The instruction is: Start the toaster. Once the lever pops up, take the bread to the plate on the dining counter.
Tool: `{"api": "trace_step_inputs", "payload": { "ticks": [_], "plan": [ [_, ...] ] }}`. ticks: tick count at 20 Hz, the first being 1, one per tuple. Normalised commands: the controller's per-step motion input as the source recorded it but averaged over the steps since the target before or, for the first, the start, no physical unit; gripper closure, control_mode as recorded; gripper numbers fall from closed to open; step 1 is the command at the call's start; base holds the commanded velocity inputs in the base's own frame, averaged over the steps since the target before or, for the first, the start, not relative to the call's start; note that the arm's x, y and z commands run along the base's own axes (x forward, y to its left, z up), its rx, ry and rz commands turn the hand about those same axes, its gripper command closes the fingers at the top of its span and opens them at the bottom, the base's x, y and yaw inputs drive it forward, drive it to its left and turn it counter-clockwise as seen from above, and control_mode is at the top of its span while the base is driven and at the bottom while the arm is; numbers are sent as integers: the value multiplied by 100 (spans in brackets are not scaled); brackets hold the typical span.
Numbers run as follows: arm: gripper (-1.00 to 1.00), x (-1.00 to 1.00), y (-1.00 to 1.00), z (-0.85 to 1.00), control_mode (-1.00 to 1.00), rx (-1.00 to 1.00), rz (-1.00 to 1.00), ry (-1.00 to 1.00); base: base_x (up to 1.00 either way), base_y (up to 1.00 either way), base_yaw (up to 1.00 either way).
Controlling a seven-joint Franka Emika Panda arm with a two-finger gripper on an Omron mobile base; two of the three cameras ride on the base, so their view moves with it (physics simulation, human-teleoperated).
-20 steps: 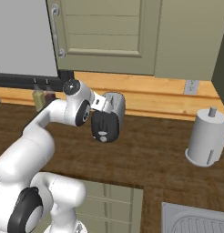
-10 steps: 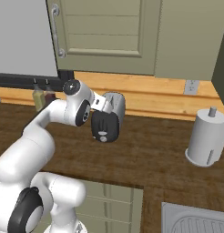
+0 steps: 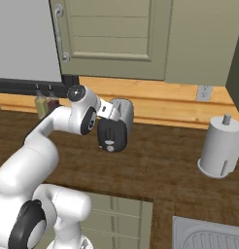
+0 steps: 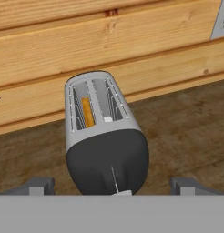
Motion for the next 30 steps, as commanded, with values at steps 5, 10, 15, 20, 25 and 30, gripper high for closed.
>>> {"api": "trace_step_inputs", "payload": {
  "ticks": [5, 10, 15, 20, 25, 30],
  "plan": [
    [-100, 0, 0, 0, -100, 0, 0, 0, 0, 0, 0],
    [-100, 0, 0, 0, -100, 0, 0, 0, 0, 0, 0],
    [-100, 0, 0, 0, -100, 0, 0, 0, 0, 0, 0],
    [-100, 0, 0, 0, -100, 0, 0, 0, 0, 0, 0],
    [-100, 0, 0, 0, -100, 0, 0, 0, 0, 0, 0],
    [-100, 0, 0, 0, -100, 0, 0, 0, 0, 0, 0]
  ]
}}
